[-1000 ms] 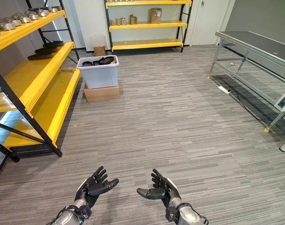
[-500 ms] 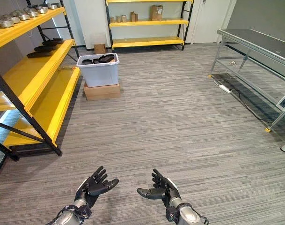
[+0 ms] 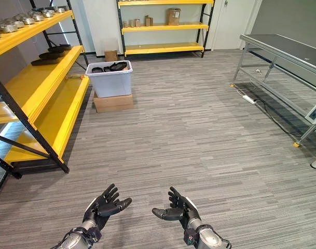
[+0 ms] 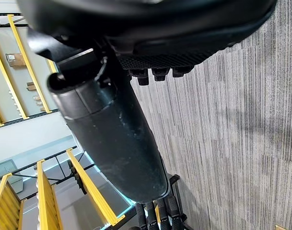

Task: Move parts from the plastic box to the shelf.

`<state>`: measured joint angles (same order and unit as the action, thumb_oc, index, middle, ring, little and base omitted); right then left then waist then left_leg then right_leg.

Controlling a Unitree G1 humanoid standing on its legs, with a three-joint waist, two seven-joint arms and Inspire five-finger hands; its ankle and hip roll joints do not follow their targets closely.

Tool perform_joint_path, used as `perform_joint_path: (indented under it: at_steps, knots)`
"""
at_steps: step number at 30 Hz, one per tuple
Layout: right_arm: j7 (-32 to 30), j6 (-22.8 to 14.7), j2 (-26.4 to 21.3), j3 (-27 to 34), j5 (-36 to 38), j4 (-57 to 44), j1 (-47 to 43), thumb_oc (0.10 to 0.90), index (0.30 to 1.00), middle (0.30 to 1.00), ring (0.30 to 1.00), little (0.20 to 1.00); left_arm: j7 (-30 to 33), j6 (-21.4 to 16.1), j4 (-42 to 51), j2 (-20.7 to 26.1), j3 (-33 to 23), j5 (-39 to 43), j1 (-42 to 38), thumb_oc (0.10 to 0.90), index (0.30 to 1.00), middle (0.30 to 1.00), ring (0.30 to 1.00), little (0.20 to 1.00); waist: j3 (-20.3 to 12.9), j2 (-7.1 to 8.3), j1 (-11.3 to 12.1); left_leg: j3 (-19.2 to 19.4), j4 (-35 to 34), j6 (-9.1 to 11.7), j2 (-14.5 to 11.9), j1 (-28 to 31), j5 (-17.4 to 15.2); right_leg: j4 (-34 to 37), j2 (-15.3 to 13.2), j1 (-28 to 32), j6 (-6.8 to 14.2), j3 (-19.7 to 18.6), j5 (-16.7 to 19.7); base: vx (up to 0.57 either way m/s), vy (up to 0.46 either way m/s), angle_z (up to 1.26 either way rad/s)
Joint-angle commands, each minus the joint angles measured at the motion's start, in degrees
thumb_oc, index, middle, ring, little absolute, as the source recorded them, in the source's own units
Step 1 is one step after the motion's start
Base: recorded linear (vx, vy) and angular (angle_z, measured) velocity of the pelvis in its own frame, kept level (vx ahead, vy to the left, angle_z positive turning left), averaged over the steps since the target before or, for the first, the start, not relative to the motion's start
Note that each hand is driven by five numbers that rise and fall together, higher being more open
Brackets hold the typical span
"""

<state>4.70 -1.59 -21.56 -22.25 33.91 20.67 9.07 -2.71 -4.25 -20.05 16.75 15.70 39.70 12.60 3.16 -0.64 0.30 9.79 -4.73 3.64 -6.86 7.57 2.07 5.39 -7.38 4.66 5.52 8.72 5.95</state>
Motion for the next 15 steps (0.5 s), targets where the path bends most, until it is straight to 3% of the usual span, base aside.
perform_joint_path:
  at_steps: [1,10,13,15]
  knots:
    - [1.1,-4.8,0.3,1.5,1.0,-3.3,-4.7,0.9,1.0,1.0,1.0,1.0,-0.7,-5.5,4.1,1.5,-1.3,-1.2,-6.1,0.9,1.0,1.0,1.0,1.0,-0.3,2.08,0.9,-1.5,-0.3,1.0,-1.6,0.4,-1.1,-1.4,-3.4,3.0,1.8,1.7,-3.3,0.0,0.0,0.0]
    - [1.4,-4.9,-0.3,2.2,1.3,-3.7,-5.3,0.9,1.0,1.0,1.0,1.0,-0.5,-6.0,3.8,1.8,-2.2,-2.5,-6.6,0.9,1.0,1.0,1.0,1.0,0.5,2.52,1.1,-1.6,0.1,1.1,-1.9,0.2,-1.0,-1.9,-3.2,3.0,1.6,1.8,-3.8,0.01,-0.001,0.01]
    - [1.1,-5.2,-0.2,2.1,1.6,-3.6,-6.3,0.9,1.0,1.0,1.0,1.0,-0.1,-6.4,3.7,1.8,-2.4,-2.3,-7.3,0.9,1.0,1.0,1.0,1.0,1.0,2.92,1.3,-2.0,3.0,1.0,-1.9,-1.5,-1.9,-3.0,-3.6,2.4,1.6,1.9,-4.0,-0.01,0.001,0.01]
    - [0.9,-5.9,0.0,2.3,2.8,-4.1,-7.7,0.9,1.0,1.0,1.0,1.0,0.8,-7.8,4.8,2.3,-2.9,-1.7,-8.8,0.9,1.0,1.0,1.0,1.0,2.5,3.96,2.0,-3.3,10.5,0.2,-1.2,-6.0,-5.1,-6.8,-4.9,0.6,1.5,1.6,-5.0,-0.07,0.036,0.04]
